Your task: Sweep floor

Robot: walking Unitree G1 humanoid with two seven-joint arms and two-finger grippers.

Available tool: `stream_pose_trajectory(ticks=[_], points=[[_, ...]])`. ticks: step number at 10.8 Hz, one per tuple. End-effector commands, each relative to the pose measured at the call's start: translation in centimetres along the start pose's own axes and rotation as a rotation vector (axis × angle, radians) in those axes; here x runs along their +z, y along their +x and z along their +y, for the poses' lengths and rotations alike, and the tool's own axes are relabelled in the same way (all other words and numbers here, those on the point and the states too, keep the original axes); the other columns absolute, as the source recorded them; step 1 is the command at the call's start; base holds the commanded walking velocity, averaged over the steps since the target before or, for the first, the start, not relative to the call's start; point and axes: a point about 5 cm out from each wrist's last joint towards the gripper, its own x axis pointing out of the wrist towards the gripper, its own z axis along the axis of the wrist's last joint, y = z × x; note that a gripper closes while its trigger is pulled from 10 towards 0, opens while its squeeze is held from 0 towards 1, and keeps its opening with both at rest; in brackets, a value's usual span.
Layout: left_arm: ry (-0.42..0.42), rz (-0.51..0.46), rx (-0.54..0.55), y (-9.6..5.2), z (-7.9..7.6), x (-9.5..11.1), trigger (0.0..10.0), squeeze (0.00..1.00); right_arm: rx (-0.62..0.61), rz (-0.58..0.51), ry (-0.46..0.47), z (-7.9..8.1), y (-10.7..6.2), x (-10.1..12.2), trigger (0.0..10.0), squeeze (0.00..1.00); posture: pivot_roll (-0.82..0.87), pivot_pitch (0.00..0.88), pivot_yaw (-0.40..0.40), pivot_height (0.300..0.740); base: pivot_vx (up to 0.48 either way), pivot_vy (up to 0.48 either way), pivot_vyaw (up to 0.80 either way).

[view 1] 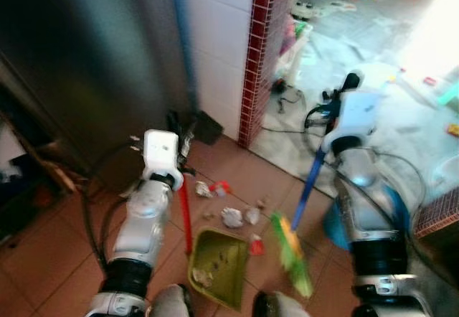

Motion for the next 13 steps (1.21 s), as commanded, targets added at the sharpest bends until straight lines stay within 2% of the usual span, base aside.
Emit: stream_pose_trajectory(ticks=[1,3,4,7,10,11,13], points=[[-0.013,-0.041,-0.025,-0.3,-0.3,1.4,10.0,0.0,-0.003,-0.031,-0.004,0.2,-0.2,0.5,10.0,0.0,-0.03,0.129,0.027,0.74,0.0,0.0,-0.8],[-0.053,-0.029,-0.059,-1.4,-1.4,2.4,10.0,0.0,-0.002,-0.002,-0.013,0.4,-0.9,0.0,10.0,0.0,-0.01,0.137,0.036,0.74,0.0,0.0,-0.8],[-0.097,-0.025,-0.059,-1.8,-1.5,2.2,10.0,0.0,-0.022,0.014,-0.018,0.2,-1.0,-0.5,10.0,0.0,-0.01,0.117,0.026,0.74,0.0,0.0,-0.8],[-0.147,0.002,-0.023,-3.0,-0.5,1.6,10.0,0.0,-0.102,0.093,-0.042,-1.2,-1.9,-3.1,10.0,0.0,0.0,0.046,0.02,0.74,0.0,0.0,-0.8],[-0.219,0.002,-0.051,-2.8,-0.2,2.0,10.0,0.0,-0.094,0.07,-0.026,-0.5,-1.1,-2.7,10.0,0.0,-0.01,0.053,0.023,0.74,0.0,0.0,-0.61],[-0.22,-0.001,-0.08,-2.7,-0.5,2.3,10.0,0.0,-0.085,0.068,-0.022,-0.2,-1.1,-2.8,10.0,0.0,-0.01,0.06,0.022,0.74,0.0,0.0,0.0],[-0.209,0.0,-0.071,-2.7,-0.4,2.4,10.0,0.0,-0.083,0.072,-0.018,-0.1,-1.2,-2.9,10.0,0.0,-0.02,0.062,0.025,0.74,0.0,0.0,0.0]])
